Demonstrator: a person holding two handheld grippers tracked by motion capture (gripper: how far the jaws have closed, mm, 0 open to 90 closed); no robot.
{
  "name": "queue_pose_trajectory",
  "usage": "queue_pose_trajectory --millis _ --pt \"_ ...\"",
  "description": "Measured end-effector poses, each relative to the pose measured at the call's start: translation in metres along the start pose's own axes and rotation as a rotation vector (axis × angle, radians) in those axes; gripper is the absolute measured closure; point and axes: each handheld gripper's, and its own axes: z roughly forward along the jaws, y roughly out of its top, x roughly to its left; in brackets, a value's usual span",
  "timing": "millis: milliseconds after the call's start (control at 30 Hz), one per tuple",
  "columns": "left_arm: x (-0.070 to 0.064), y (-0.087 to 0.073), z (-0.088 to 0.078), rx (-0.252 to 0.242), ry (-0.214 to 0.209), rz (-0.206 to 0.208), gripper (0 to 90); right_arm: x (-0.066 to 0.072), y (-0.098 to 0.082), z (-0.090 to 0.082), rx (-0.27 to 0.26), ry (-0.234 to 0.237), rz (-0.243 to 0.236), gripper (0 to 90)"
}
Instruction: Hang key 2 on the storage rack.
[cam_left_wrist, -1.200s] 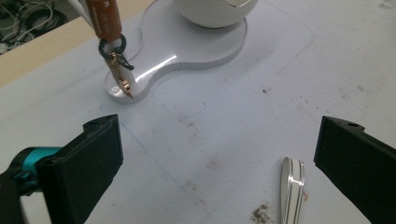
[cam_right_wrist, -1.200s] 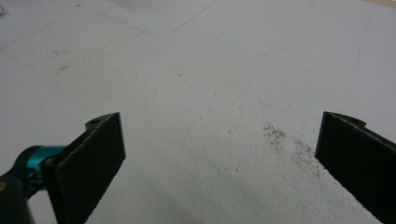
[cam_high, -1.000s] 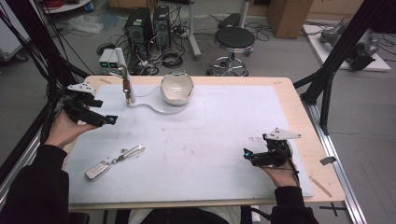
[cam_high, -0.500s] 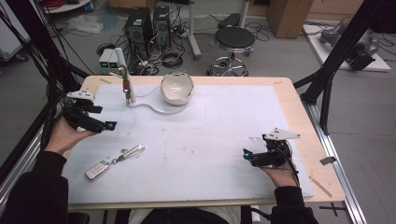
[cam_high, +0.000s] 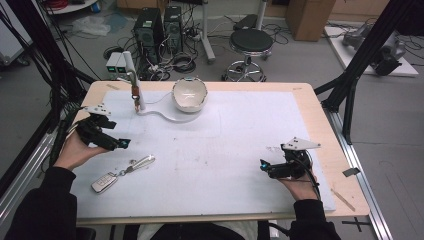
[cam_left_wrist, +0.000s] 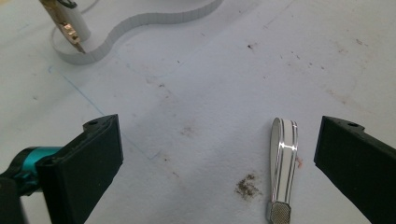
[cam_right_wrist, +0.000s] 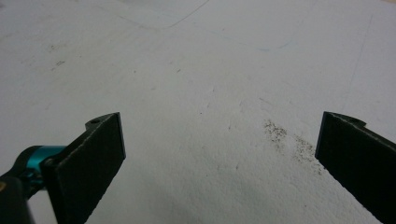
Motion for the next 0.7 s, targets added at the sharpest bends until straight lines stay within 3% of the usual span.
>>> queue_pose_trajectory --millis 333,700 --pt "-0.012 -0.002 0.019 0.106 -0.064 0.031 3.3 0.001 0.000 0.000 0.002 0.001 0.003 0.5" --pt "-0.026 -0.008 0.033 0.137 -0.129 0.058 11.0 0.001 0.000 0.000 0.002 0.000 0.001 0.5"
